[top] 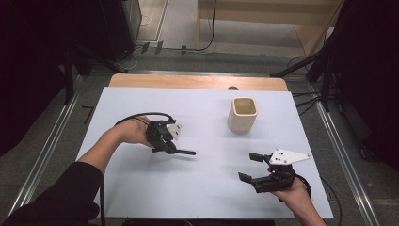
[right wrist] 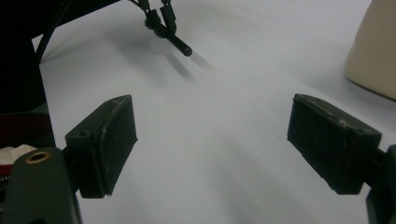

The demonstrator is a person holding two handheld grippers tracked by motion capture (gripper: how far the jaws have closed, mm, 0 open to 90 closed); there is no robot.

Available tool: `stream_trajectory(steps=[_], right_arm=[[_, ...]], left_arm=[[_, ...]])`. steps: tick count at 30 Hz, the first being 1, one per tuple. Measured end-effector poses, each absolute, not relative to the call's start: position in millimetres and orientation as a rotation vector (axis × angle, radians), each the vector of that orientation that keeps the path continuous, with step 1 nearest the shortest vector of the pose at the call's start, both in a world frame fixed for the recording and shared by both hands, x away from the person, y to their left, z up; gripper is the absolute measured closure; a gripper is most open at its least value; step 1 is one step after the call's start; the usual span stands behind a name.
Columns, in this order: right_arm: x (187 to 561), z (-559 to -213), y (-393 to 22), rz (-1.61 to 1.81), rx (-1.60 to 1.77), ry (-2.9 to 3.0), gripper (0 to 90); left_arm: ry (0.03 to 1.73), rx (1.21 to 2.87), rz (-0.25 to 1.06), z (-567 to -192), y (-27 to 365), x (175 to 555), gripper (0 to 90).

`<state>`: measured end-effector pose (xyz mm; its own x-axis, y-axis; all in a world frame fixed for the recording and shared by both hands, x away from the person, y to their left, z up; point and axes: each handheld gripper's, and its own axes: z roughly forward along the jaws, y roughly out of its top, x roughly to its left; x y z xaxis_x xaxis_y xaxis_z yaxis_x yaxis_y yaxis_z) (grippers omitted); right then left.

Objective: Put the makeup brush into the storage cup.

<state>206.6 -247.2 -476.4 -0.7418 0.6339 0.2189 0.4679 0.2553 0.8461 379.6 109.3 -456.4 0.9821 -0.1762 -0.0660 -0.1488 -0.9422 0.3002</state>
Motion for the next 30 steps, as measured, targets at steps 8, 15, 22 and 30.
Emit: stream_trajectory(steps=[8,15,22,30], right_arm=[[206,-476,-247,1.502,1.035,2.357,17.4],[206,-477,-245,1.507,1.016,2.359,17.4],[205,-478,-242,1.523,1.005,2.378,17.4],[204,-478,-241,1.533,0.984,2.396,19.8]], left_arm=[[0.009,2.804,-0.163,-446,115,381,79.2],[0.198,2.779,-0.151,-442,119,383,79.2],[0.344,2.688,-0.221,-437,123,380,79.2],[0.501,2.649,-0.286,-435,118,367,79.4]])
